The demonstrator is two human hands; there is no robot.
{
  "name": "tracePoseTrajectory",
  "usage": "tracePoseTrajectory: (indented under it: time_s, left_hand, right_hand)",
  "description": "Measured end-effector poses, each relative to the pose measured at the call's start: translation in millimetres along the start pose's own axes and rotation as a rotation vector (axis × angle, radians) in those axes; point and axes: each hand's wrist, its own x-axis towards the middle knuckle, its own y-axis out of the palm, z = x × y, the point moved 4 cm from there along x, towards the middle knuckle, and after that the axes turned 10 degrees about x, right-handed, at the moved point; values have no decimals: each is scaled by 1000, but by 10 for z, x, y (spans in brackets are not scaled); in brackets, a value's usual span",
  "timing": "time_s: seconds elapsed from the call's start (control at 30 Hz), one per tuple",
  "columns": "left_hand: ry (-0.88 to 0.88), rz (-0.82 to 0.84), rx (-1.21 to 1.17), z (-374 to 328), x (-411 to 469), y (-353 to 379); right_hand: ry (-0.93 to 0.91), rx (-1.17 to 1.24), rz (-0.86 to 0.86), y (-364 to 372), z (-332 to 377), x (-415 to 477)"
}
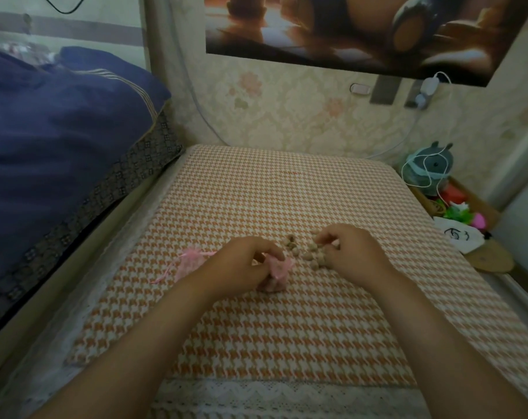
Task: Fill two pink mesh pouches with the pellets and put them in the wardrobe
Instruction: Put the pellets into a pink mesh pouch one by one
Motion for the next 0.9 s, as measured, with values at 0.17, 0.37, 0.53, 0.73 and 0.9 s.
tracePoseTrajectory:
  time_s: [0.17,0.37,0.53,0.73,0.9]
  left_hand:
    - [-51,-68,-33,-33,3,-70]
    - [-108,-74,-32,13,2,-49]
    - [-124,-145,-114,40,11,-77]
    - [-158,-205,-62,52,51,-92]
    - [-114,-72,108,13,16,-134]
  right_hand:
    - [53,-177,125,203,-188,41]
    - [-15,-375,146,380,-145,130]
    - [-31,-378,126,389,-50,145]
    - [-127,135,28,237,414,22]
    - [-220,188,78,269,643,-152]
